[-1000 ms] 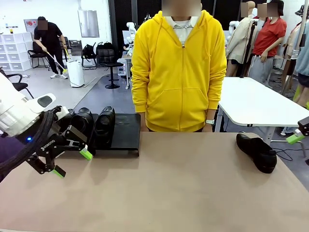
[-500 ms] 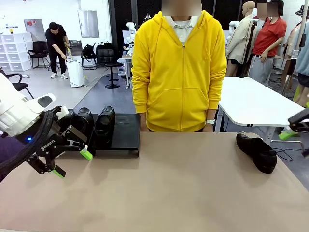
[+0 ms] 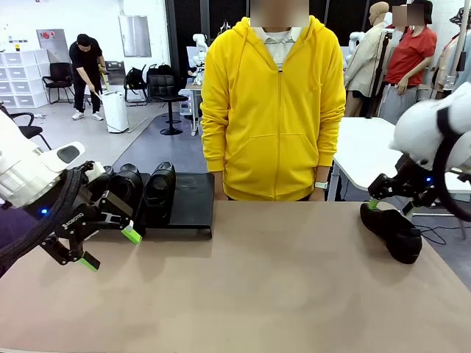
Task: Organize the shoes by placing them on the stand.
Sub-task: Pick up one Shoe and place it in the middle of the table.
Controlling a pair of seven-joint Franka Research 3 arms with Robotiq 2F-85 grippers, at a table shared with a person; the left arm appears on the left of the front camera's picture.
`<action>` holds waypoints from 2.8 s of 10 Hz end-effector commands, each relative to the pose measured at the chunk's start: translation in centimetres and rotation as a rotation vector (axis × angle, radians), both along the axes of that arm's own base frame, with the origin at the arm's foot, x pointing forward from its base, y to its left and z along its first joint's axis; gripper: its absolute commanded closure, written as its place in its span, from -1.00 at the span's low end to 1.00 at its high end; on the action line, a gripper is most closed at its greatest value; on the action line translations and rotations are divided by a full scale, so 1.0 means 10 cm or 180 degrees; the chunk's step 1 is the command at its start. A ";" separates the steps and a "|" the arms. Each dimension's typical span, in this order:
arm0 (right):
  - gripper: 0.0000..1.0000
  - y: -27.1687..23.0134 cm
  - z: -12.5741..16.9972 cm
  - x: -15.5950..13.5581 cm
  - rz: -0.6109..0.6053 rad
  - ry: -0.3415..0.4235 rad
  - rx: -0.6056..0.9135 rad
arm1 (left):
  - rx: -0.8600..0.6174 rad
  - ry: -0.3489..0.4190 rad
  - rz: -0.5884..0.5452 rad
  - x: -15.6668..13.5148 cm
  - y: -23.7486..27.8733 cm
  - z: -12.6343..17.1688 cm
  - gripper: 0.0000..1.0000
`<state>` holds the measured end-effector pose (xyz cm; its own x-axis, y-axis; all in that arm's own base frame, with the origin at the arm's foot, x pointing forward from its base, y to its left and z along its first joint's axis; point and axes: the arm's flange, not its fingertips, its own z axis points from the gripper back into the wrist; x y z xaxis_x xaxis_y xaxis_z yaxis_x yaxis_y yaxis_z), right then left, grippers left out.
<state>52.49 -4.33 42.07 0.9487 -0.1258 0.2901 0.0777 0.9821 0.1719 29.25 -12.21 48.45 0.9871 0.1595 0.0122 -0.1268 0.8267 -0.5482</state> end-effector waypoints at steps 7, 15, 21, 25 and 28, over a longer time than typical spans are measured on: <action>-1.00 0.05 -0.17 0.46 0.0194 0.0045 -0.0398 | 0.0009 0.0019 0.0006 0.00 0.00 0.01 -1.00; -1.00 -0.03 -0.57 0.96 0.0161 0.0447 -0.0560 | 0.0009 0.0019 0.0006 0.00 0.00 0.01 -1.00; 1.00 -0.04 -0.64 0.99 0.0162 0.0664 -0.0476 | 0.0009 0.0019 0.0006 0.00 0.00 0.01 -1.00; 1.00 -0.04 -0.64 0.97 0.0109 0.0852 -0.0494 | 0.0009 0.0019 0.0006 0.00 0.00 0.01 -1.00; 1.00 -0.05 -0.63 0.97 0.0101 0.0841 -0.0491 | 0.0009 0.0019 0.0006 0.00 0.00 0.01 -1.00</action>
<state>61.42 -5.06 35.26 0.9972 -0.0543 0.0511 0.0522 0.9977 0.0427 29.23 -12.20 48.44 0.9872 0.1589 0.0102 -0.1274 0.8268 -0.5479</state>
